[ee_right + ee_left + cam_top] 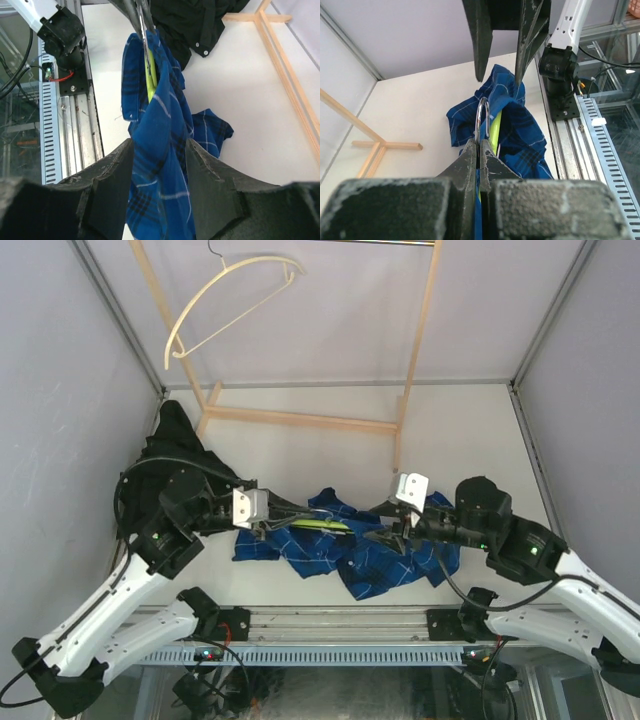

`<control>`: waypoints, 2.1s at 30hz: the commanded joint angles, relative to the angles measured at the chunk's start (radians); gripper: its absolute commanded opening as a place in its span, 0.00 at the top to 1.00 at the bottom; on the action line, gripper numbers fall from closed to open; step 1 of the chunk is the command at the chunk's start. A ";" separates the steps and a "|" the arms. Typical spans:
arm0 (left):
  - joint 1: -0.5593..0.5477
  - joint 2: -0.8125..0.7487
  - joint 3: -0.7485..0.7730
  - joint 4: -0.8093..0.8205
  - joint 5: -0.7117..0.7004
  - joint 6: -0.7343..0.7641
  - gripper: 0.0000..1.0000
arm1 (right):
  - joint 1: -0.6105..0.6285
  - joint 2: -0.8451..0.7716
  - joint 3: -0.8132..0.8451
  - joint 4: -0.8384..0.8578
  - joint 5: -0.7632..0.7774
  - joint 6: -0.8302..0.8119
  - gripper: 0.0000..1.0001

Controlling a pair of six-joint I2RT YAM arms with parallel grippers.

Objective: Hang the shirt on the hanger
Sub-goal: Hang the shirt on the hanger.

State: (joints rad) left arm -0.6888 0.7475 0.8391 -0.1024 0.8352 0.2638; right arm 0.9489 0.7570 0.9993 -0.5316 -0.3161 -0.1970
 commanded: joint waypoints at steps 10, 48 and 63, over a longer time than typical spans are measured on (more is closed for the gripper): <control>-0.003 0.064 0.402 -0.165 -0.024 0.138 1.00 | -0.001 -0.020 0.143 -0.163 0.029 -0.067 0.51; -0.003 0.141 0.657 0.163 -0.364 0.089 0.21 | -0.013 0.212 0.805 -0.028 0.413 -0.173 1.00; -0.003 -0.017 0.491 0.070 -0.690 -0.057 0.17 | -0.039 0.382 1.250 -0.001 0.427 -0.170 1.00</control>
State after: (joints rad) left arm -0.6891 0.7254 1.3159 0.0139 0.3305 0.3367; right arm 0.9157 1.0924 2.1208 -0.6548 0.1123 -0.3630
